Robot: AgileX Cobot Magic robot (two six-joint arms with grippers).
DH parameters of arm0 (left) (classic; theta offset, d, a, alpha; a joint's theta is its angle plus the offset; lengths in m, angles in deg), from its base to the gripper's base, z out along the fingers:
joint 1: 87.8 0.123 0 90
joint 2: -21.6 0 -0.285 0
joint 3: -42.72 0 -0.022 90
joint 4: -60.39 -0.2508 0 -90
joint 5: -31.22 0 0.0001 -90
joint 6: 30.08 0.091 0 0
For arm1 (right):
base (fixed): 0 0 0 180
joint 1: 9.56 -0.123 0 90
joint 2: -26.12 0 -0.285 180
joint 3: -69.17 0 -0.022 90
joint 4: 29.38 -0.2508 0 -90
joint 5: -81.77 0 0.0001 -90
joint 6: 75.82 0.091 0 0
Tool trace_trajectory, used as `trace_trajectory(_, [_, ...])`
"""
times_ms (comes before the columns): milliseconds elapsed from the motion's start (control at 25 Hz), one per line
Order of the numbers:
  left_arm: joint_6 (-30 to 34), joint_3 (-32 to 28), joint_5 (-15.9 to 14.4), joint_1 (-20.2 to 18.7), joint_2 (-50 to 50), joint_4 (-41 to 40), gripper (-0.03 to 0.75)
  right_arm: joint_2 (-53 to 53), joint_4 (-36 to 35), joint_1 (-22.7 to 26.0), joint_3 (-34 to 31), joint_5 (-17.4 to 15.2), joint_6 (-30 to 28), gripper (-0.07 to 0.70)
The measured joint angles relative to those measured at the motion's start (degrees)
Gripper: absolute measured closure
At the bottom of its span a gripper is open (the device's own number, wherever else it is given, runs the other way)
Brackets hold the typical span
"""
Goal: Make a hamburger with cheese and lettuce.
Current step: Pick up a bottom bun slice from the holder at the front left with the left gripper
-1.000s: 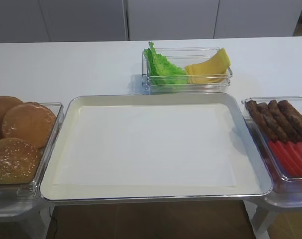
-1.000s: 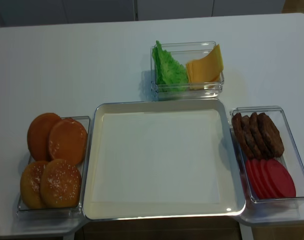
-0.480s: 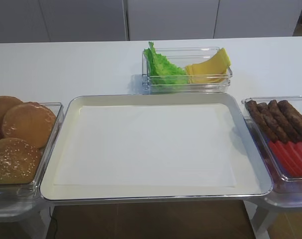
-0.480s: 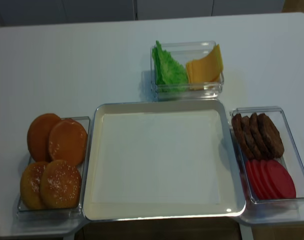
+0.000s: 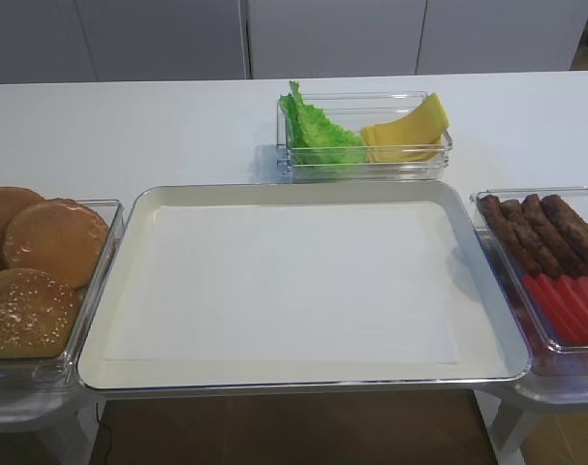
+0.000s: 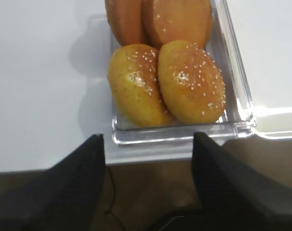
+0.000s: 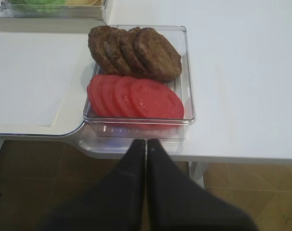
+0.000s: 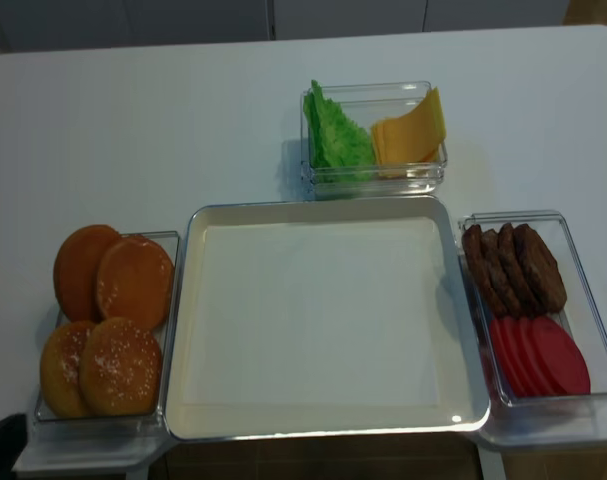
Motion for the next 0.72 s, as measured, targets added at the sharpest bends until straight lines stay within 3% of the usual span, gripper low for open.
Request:
trace_trajectory(200, [0.00, 4.82, 7.28, 0.00, -14.60, 1.00, 0.291, 0.00, 0.00, 0.00, 0.00, 0.00, 0.00, 0.636])
trace_trajectory(320, [0.00, 7.60, 8.82, 0.00, -19.36, 1.00, 0.291, 0.00, 0.00, 0.00, 0.00, 0.00, 0.00, 0.636])
trace_trajectory(720, [4.88, 26.77, 10.57, 1.55, -46.22, 3.11, 0.291, 0.00, 0.00, 0.00, 0.00, 0.00, 0.00, 0.636])
